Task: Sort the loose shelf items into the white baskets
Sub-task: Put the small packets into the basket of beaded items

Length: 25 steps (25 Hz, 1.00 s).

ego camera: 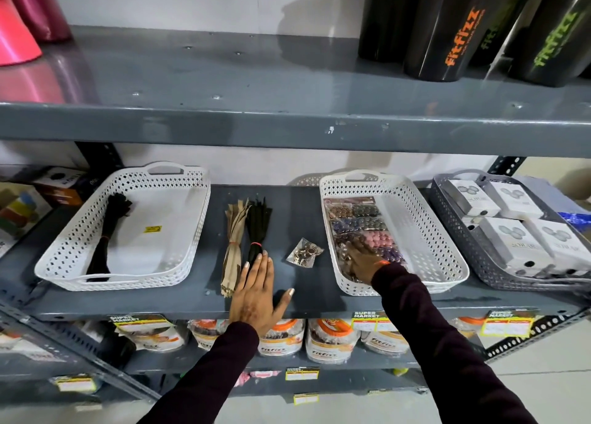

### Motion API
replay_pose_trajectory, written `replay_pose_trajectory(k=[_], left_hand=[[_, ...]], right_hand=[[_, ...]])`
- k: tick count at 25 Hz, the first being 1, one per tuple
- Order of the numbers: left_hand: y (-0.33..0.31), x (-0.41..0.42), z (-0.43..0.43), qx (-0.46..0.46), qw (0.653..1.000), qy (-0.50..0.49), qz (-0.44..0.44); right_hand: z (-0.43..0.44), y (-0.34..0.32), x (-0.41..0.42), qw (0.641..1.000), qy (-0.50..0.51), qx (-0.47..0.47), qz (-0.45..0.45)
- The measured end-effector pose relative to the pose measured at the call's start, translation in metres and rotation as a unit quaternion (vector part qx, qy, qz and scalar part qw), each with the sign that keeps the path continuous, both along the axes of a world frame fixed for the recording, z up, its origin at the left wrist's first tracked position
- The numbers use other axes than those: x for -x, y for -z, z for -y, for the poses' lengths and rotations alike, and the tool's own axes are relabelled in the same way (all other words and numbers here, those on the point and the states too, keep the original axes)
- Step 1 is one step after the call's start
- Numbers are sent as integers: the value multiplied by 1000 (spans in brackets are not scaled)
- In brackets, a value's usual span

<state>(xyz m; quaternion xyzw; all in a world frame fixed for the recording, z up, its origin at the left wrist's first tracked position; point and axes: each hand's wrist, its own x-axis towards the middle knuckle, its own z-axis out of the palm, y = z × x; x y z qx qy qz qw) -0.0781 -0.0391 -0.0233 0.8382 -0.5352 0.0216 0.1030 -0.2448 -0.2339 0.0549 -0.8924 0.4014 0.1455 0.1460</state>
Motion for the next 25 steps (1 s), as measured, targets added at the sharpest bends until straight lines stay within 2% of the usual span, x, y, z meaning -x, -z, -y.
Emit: replay_pose_trajectory(k=[4, 7, 8, 10, 11, 12, 13, 15, 17, 19, 22, 25], left_hand=[[-1, 0, 0, -5, 1000, -2, -5], [-1, 0, 0, -6, 1000, -3, -2], [-2, 0, 0, -5, 1000, -3, 0], [-3, 1, 0, -4, 1000, -6, -1], [-4, 1, 0, -4, 1000, -7, -1], [-4, 1, 0, -2, 1000, -8, 1], [-4, 1, 0, 0, 1000, -8, 2], [-5, 2, -1, 3, 1000, -11, -2], [-4, 1, -1, 4, 1000, -10, -4], [-4, 2, -1, 2, 1000, -8, -4], [-4, 1, 0, 0, 1000, -8, -7], [-2, 0, -1, 7, 1000, -7, 1]], right_hand=[[1, 0, -14, 999, -18, 17, 30], [-6, 3, -17, 999, 0, 20, -25], [-8, 0, -19, 999, 21, 28, -14], [-21, -11, -27, 988, 51, 108, 97], [-29, -15, -34, 971, 40, 152, 179], [-36, -20, -43, 959, 5, 171, 224], [-43, -21, -52, 958, -50, 180, 216], [-53, -9, -71, 969, -118, 194, 96], [-51, 3, -84, 971, -122, 206, -7], [-46, 6, -90, 966, -134, 212, -64], [-52, 1, -96, 966, -137, 212, -60], [-68, -25, -83, 975, -96, 195, 42]])
